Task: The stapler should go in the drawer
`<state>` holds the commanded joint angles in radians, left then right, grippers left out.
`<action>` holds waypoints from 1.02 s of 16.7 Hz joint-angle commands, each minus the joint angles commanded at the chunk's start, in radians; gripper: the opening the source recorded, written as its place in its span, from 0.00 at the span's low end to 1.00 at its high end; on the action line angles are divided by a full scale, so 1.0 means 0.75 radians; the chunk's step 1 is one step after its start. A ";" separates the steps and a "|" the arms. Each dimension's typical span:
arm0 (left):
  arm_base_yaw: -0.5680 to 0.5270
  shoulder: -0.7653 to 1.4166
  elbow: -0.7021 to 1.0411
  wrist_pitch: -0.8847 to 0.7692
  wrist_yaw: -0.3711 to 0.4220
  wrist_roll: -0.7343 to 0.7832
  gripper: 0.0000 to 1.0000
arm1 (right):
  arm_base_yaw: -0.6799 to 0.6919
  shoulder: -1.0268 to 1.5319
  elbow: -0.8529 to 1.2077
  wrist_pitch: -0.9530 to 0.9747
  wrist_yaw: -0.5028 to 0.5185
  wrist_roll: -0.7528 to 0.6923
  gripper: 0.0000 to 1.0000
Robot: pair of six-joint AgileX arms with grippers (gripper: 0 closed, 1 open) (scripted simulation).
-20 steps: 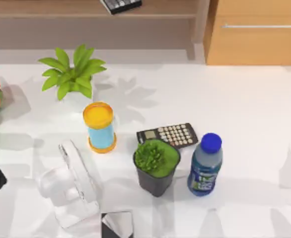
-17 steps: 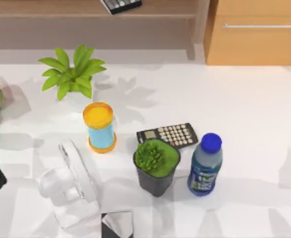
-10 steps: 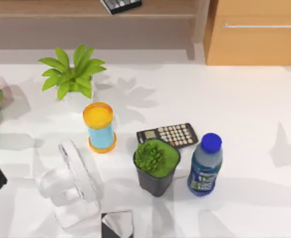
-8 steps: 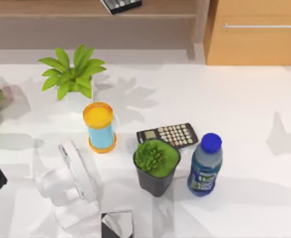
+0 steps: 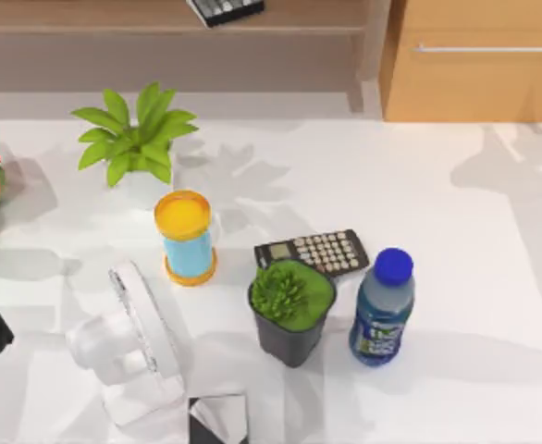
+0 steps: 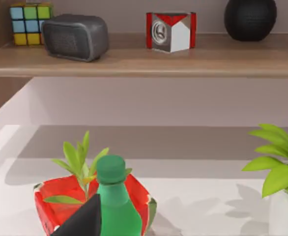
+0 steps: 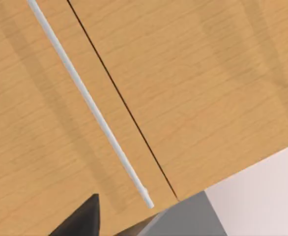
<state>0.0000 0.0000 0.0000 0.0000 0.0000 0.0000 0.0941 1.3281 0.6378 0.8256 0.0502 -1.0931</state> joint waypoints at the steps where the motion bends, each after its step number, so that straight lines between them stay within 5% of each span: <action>1: 0.000 0.000 0.000 0.000 0.000 0.000 1.00 | 0.011 0.147 0.050 0.071 0.017 -0.088 1.00; 9: 0.000 0.000 0.000 0.000 0.000 0.000 1.00 | 0.091 1.049 0.353 0.520 0.169 -0.542 1.00; 17: 0.000 0.000 0.000 0.000 0.000 0.000 1.00 | 0.110 1.203 0.409 0.611 0.216 -0.620 1.00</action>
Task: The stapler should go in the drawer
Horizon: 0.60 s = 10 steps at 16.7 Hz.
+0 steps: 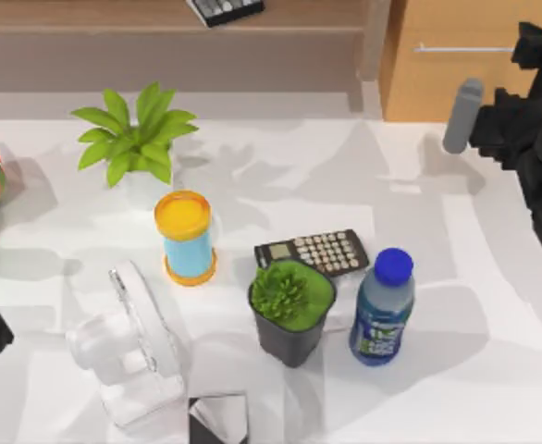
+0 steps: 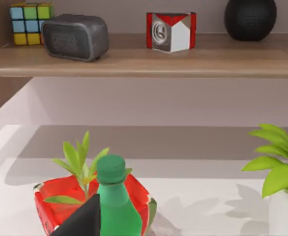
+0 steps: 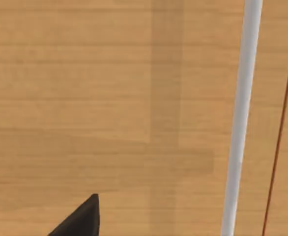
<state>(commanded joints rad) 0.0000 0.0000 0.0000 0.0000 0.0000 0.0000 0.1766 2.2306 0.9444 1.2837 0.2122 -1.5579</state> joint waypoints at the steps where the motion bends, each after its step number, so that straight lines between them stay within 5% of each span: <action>1: 0.000 0.000 0.000 0.000 0.000 0.000 1.00 | -0.007 -0.003 -0.006 -0.003 -0.002 0.002 1.00; 10: 0.000 0.000 0.000 0.000 0.000 0.000 1.00 | -0.017 0.069 0.156 -0.086 -0.016 -0.001 1.00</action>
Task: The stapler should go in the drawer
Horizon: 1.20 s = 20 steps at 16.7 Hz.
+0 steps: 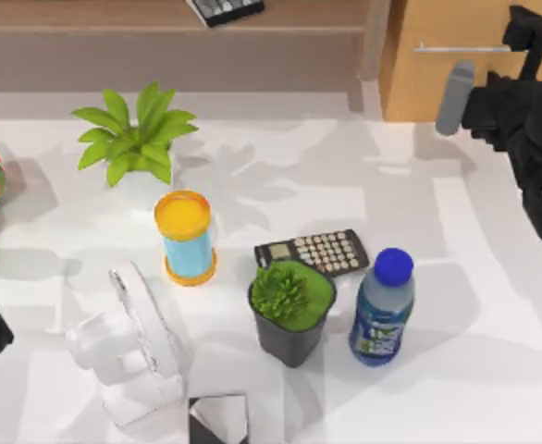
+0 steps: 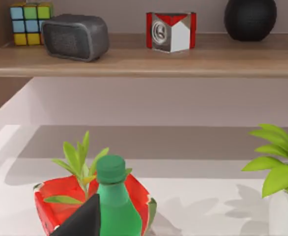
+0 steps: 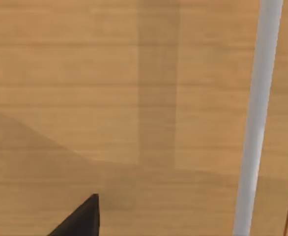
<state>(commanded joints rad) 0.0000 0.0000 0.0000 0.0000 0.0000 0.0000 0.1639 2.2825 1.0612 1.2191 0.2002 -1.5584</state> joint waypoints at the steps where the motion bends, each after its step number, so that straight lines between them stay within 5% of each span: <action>1: 0.000 0.000 0.000 0.000 0.000 0.000 1.00 | 0.000 0.000 0.000 0.000 0.000 0.000 1.00; 2: 0.000 0.000 0.000 0.000 0.000 0.000 1.00 | 0.000 0.000 0.000 0.000 0.000 0.000 1.00; 15: 0.000 0.000 0.000 0.000 0.000 0.000 1.00 | 0.000 0.000 0.000 0.000 0.000 0.000 0.02; 20: 0.000 0.000 0.000 0.000 0.000 0.000 1.00 | 0.000 0.000 0.000 0.000 0.000 0.000 0.00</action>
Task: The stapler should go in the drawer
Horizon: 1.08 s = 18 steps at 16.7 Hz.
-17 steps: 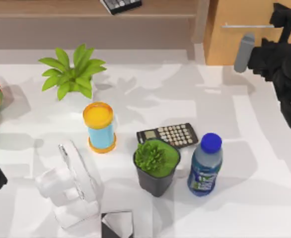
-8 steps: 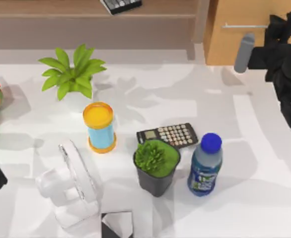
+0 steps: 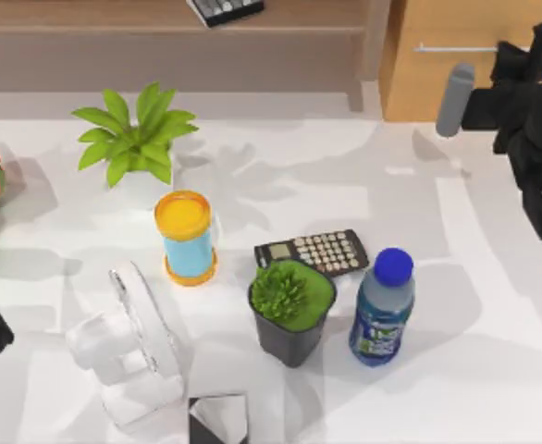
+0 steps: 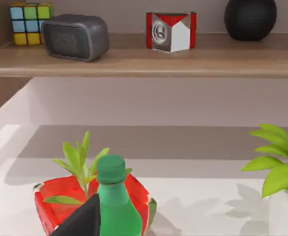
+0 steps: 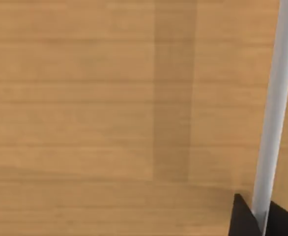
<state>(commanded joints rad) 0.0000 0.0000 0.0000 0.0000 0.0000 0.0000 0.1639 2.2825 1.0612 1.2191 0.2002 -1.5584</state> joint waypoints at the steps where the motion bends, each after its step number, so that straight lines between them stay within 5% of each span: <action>1: 0.000 0.000 0.000 0.000 0.000 0.000 1.00 | 0.000 0.000 0.000 0.000 0.000 0.000 0.00; 18: 0.000 0.000 0.000 0.000 0.000 0.000 1.00 | 0.045 -0.159 -0.379 0.208 0.044 0.006 0.00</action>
<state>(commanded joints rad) 0.0000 0.0000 0.0000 0.0000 0.0000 0.0000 0.1979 2.1635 0.7773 1.3749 0.2335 -1.5537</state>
